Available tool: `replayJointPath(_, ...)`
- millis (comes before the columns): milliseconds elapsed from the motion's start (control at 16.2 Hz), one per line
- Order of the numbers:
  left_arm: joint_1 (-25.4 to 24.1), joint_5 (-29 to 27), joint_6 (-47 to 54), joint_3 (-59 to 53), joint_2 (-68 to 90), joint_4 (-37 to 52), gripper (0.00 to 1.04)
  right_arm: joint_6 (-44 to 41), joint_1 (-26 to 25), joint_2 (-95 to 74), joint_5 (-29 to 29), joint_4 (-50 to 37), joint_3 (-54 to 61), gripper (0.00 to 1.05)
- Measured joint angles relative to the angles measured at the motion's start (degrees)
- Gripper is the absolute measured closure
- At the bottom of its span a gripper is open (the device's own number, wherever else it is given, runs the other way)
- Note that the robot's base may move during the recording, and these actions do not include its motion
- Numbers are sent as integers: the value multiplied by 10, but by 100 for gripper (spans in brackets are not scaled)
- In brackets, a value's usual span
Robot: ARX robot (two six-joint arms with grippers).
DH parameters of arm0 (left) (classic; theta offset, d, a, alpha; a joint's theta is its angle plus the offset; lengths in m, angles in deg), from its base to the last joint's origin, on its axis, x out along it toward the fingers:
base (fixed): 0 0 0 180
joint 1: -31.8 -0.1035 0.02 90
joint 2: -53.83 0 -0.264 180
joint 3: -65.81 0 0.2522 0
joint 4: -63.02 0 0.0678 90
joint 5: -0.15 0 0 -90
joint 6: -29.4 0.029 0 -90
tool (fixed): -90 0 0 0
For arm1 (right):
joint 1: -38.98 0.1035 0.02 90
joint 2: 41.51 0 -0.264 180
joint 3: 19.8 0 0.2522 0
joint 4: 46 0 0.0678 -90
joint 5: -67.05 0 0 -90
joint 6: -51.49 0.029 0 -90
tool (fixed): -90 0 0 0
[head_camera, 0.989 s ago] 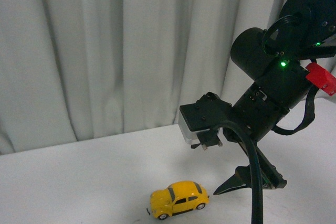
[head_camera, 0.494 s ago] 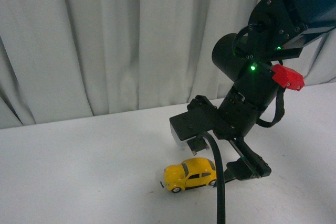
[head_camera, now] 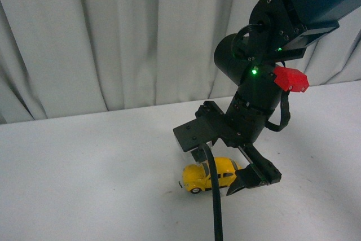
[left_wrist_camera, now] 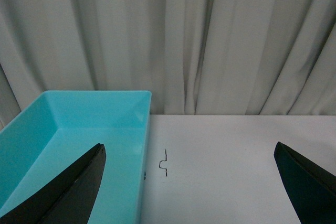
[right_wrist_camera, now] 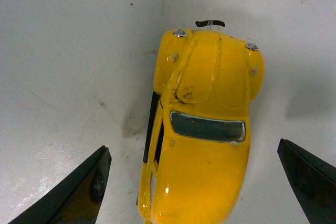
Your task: Wind up and store yellow beetle toy
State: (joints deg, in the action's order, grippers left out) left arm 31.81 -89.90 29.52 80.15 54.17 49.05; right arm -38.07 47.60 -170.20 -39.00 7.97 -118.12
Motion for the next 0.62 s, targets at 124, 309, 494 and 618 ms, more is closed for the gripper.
replayJointPath(124,0,0,0,0,0,0,7,4,1,0,1,5,-3,17)
replayJointPath(309,0,0,0,0,0,0,7,13,5,0,10,13,-5,55)
replayJointPath(494,0,0,0,0,0,0,7,14,7,0,14,18,-7,63)
replayJointPath(618,0,0,0,0,0,0,7,14,7,0,21,14,-7,63)
